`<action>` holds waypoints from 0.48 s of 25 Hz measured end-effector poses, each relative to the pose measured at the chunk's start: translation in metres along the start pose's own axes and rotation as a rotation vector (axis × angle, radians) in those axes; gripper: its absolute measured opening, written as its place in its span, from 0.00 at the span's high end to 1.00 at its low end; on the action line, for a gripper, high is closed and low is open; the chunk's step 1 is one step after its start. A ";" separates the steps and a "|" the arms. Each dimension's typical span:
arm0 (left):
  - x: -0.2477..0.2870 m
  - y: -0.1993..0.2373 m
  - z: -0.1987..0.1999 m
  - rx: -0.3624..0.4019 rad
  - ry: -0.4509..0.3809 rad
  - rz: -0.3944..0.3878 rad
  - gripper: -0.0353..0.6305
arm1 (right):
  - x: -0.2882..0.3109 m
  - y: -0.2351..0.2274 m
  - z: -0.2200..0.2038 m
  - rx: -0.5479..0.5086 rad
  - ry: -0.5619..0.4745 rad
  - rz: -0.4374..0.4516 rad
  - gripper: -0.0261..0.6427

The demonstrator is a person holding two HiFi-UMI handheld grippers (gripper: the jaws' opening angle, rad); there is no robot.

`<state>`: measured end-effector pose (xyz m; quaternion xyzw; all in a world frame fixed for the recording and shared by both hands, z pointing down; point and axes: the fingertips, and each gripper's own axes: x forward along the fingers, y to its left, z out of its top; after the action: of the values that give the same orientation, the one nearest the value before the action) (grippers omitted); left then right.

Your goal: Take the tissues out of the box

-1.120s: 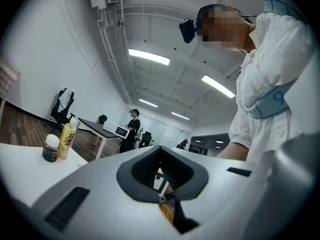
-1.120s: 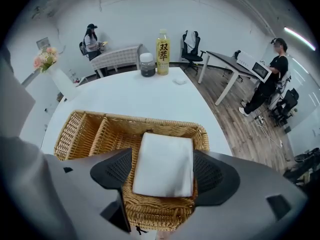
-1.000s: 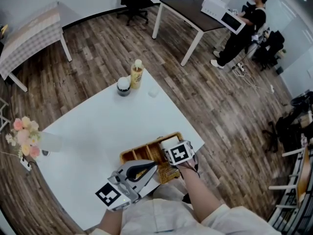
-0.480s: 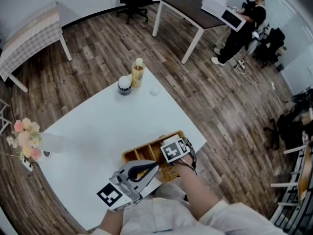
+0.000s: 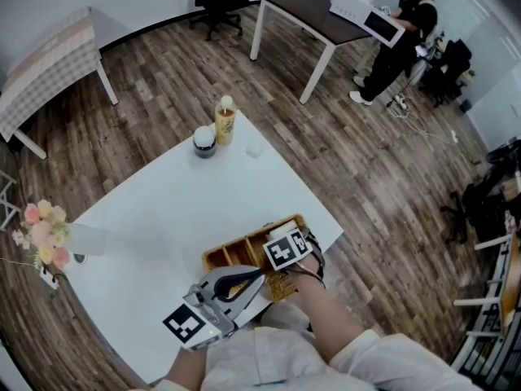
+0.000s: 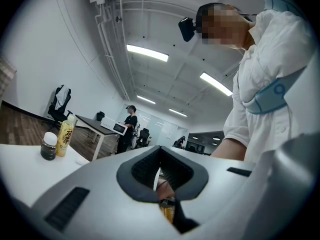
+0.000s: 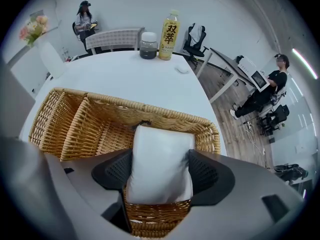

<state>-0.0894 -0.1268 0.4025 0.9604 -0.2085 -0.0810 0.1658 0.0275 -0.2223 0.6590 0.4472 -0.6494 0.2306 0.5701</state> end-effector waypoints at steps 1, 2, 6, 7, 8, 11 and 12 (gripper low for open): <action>0.000 -0.001 0.000 0.001 0.002 0.000 0.94 | 0.000 0.000 -0.002 0.003 0.007 -0.001 0.42; 0.000 -0.001 -0.001 0.001 0.004 0.003 0.94 | -0.001 0.000 -0.003 0.005 0.009 -0.001 0.45; -0.003 -0.001 -0.001 -0.001 0.003 0.017 0.94 | -0.007 0.002 0.001 -0.017 -0.033 0.025 0.50; -0.003 -0.001 -0.001 0.000 0.002 0.020 0.94 | -0.008 0.002 0.001 -0.024 -0.040 0.032 0.51; -0.003 -0.001 -0.001 0.001 0.002 0.022 0.94 | -0.009 0.003 0.001 -0.029 -0.045 0.040 0.51; -0.001 -0.003 -0.001 0.003 0.006 0.028 0.94 | -0.011 0.007 -0.006 -0.022 -0.055 0.072 0.52; -0.001 -0.004 -0.001 0.004 0.006 0.029 0.94 | -0.011 0.009 -0.009 -0.014 -0.060 0.089 0.52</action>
<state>-0.0887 -0.1228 0.4020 0.9578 -0.2222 -0.0752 0.1658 0.0243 -0.2073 0.6522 0.4207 -0.6871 0.2375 0.5427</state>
